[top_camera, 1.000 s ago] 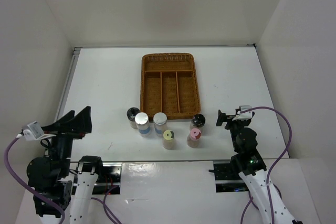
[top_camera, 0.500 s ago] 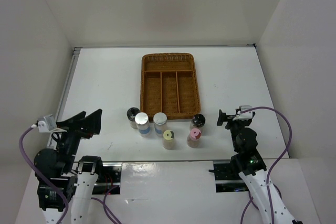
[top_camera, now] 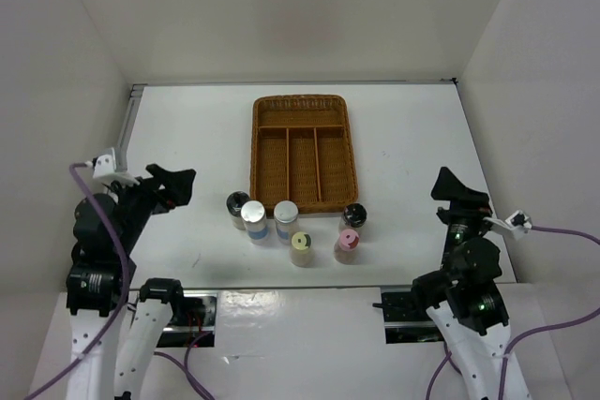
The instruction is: Organize the condiment bottles
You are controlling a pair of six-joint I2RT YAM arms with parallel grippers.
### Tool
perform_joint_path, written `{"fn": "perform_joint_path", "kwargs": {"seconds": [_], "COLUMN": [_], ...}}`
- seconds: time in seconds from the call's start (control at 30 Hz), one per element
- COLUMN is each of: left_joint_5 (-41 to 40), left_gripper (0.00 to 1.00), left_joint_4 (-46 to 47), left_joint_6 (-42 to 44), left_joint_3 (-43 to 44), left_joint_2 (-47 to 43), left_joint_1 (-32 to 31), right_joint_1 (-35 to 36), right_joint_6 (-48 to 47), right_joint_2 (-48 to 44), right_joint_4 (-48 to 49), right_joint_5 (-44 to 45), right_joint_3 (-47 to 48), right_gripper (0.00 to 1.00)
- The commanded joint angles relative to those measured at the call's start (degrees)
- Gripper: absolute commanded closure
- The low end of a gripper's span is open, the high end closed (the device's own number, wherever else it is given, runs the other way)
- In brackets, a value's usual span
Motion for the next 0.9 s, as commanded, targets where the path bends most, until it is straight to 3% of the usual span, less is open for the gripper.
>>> {"fn": "perform_joint_path", "kwargs": {"seconds": [0.0, 0.03, 0.17, 0.23, 0.3, 0.4, 0.63, 0.87], "left_joint_5": [2.11, 2.11, 3.42, 4.21, 5.36, 6.94, 8.17, 4.05], "left_gripper": [0.0, 0.0, 0.0, 0.0, 0.0, 0.0, 0.0, 0.0], "left_joint_4": [1.75, 1.75, 1.75, -0.36, -2.37, -4.4, -4.41, -8.09], "left_joint_6": [3.97, 3.97, 5.2, 6.78, 8.1, 10.74, 13.11, 14.17], "left_joint_3": [3.05, 3.06, 5.33, 6.57, 8.15, 9.39, 9.21, 13.6], "left_joint_2": [5.83, 8.19, 14.53, 19.97, 25.49, 29.56, 33.26, 43.88], "left_joint_1": [-0.19, -0.19, -0.19, -0.19, -0.19, -0.8, -2.48, -10.81], "right_joint_1": [-0.29, -0.29, -0.29, -0.29, -0.29, -0.29, 0.94, 1.47], "right_joint_6": [12.4, 21.9, 29.73, 25.54, 12.72, 4.96, -4.54, -14.29], "right_joint_2": [-4.34, -4.34, -4.34, -4.34, -4.34, -3.73, 7.16, 33.25], "right_joint_4": [-3.33, -4.28, -2.45, 3.23, 8.7, 16.53, 8.63, 3.11], "right_joint_5": [1.13, 1.64, 2.17, -2.1, -6.68, -15.12, -14.43, -23.13], "right_joint_3": [0.1, -0.69, -4.38, -4.91, -4.91, -4.91, 4.66, 23.34], "right_gripper": [0.01, 0.01, 0.01, 0.01, 0.01, 0.01, 0.01, 0.01]}}
